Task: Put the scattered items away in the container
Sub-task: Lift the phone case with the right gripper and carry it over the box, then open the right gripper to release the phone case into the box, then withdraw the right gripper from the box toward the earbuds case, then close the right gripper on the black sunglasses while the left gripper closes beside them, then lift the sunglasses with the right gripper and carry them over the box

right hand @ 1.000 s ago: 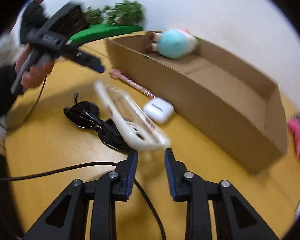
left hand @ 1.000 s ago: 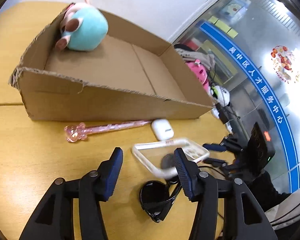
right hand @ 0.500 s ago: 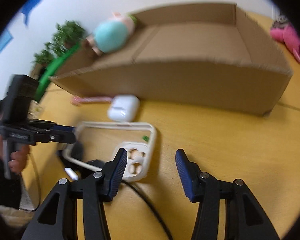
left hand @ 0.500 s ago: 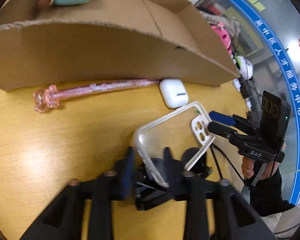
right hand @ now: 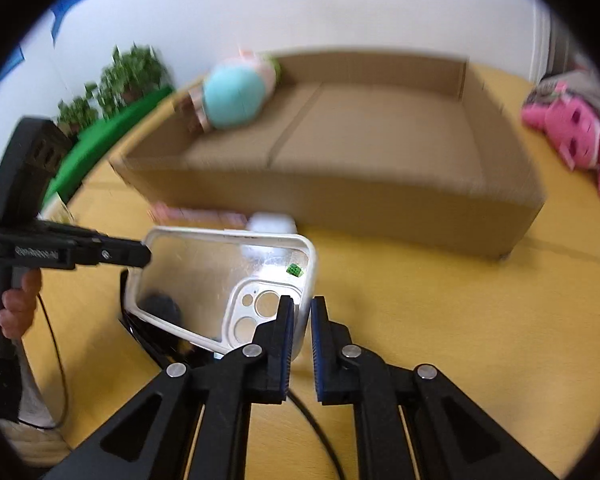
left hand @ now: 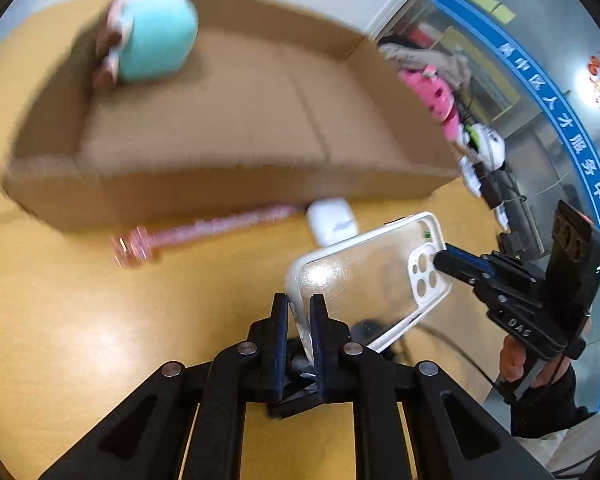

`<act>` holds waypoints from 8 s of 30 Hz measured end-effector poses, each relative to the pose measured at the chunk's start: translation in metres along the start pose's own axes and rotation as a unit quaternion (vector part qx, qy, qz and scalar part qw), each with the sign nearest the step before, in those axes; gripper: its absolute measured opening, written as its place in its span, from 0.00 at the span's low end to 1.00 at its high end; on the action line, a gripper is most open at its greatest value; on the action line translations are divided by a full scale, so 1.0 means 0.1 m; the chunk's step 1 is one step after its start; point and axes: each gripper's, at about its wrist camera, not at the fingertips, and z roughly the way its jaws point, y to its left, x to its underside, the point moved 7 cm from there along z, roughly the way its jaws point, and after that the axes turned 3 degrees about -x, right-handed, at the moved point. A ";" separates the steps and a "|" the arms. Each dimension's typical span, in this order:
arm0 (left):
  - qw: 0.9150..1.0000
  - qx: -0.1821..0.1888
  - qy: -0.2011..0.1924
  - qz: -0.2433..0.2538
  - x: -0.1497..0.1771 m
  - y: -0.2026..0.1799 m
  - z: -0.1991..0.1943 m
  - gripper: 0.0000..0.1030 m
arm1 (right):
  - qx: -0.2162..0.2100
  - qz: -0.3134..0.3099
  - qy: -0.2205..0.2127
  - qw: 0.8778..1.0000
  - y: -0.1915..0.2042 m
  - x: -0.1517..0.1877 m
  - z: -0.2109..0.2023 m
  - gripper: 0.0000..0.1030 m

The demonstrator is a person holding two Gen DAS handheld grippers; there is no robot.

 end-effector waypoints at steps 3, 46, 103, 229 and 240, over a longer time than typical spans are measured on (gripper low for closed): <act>0.999 -0.003 -0.041 0.019 -0.26 -0.11 -0.29 0.10 | 0.008 -0.015 -0.054 0.998 0.10 -0.33 -0.32 0.08; 0.976 -0.205 0.062 0.032 -3.39 0.87 1.47 0.07 | 0.030 0.057 0.044 0.997 -1.39 -2.67 2.04 0.07; 0.974 -0.201 -0.100 0.006 -0.39 0.91 -0.27 0.74 | 0.057 -0.015 -0.036 0.998 -0.60 -0.70 -0.07 0.73; 0.975 -0.012 -0.130 0.181 -2.96 -1.02 -0.47 0.32 | -0.082 -0.090 -0.159 0.980 0.02 -2.58 -0.36 0.08; 0.987 0.014 -0.039 0.157 -3.42 -0.68 0.84 0.32 | -0.076 -0.009 -0.081 0.994 -0.77 -2.68 0.66 0.08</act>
